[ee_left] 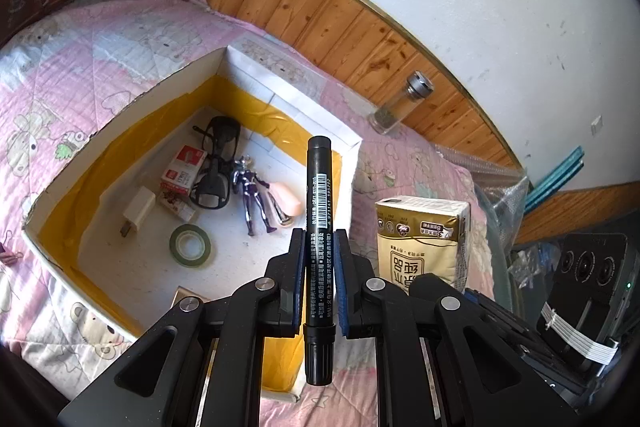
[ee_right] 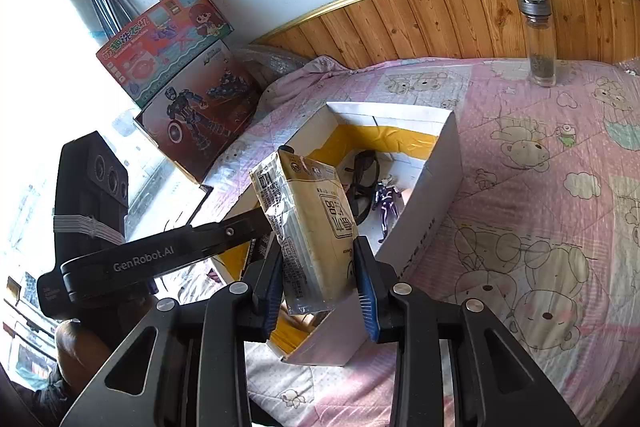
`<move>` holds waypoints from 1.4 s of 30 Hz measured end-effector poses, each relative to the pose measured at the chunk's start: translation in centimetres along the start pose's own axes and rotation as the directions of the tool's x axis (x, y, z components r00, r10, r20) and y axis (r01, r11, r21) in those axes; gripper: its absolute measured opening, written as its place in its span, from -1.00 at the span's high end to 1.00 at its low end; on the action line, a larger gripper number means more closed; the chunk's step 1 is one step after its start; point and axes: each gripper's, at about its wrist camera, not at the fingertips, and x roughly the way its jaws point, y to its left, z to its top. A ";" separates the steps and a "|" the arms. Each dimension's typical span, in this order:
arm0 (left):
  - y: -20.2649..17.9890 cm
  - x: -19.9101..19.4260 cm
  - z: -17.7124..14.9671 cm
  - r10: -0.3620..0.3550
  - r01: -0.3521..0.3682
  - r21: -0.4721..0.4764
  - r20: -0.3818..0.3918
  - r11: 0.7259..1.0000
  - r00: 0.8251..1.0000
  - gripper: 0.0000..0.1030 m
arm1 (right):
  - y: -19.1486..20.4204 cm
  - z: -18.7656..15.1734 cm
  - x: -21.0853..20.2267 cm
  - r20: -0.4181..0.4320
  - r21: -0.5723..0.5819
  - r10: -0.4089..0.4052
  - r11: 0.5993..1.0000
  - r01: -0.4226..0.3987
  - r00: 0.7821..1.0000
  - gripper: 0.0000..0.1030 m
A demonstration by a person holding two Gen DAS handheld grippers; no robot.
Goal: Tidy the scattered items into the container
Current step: 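Carry the marker and tissue pack in both tools over the white box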
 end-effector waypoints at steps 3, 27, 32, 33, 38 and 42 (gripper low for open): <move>0.9 0.5 0.0 0.010 -0.011 -0.029 -0.008 1.000 1.000 0.74 | 0.5 0.2 0.7 -0.007 0.000 0.007 1.000 -0.007 1.000 0.34; 2.9 6.4 -1.0 0.060 -0.089 -0.231 -0.129 0.969 0.990 0.74 | -1.2 3.5 4.7 -0.048 0.105 0.041 0.994 -0.036 0.998 0.34; 2.7 7.2 -1.1 0.071 -0.102 -0.225 -0.144 0.969 0.987 0.74 | -2.4 5.0 5.1 -0.057 0.068 0.000 0.998 0.004 0.998 0.34; 2.7 7.3 -1.0 0.070 -0.101 -0.225 -0.145 0.969 0.987 0.74 | -2.7 5.3 5.2 -0.059 0.063 -0.008 0.998 0.012 0.998 0.33; 2.9 7.8 -0.8 0.086 -0.117 -0.220 -0.147 0.968 0.985 0.74 | -3.3 6.7 5.9 -0.073 0.031 -0.028 0.999 0.030 0.997 0.33; 3.0 8.3 -0.9 0.092 -0.126 -0.214 -0.162 0.969 0.982 0.74 | -3.2 7.4 6.6 -0.080 0.002 -0.036 0.999 0.036 0.996 0.33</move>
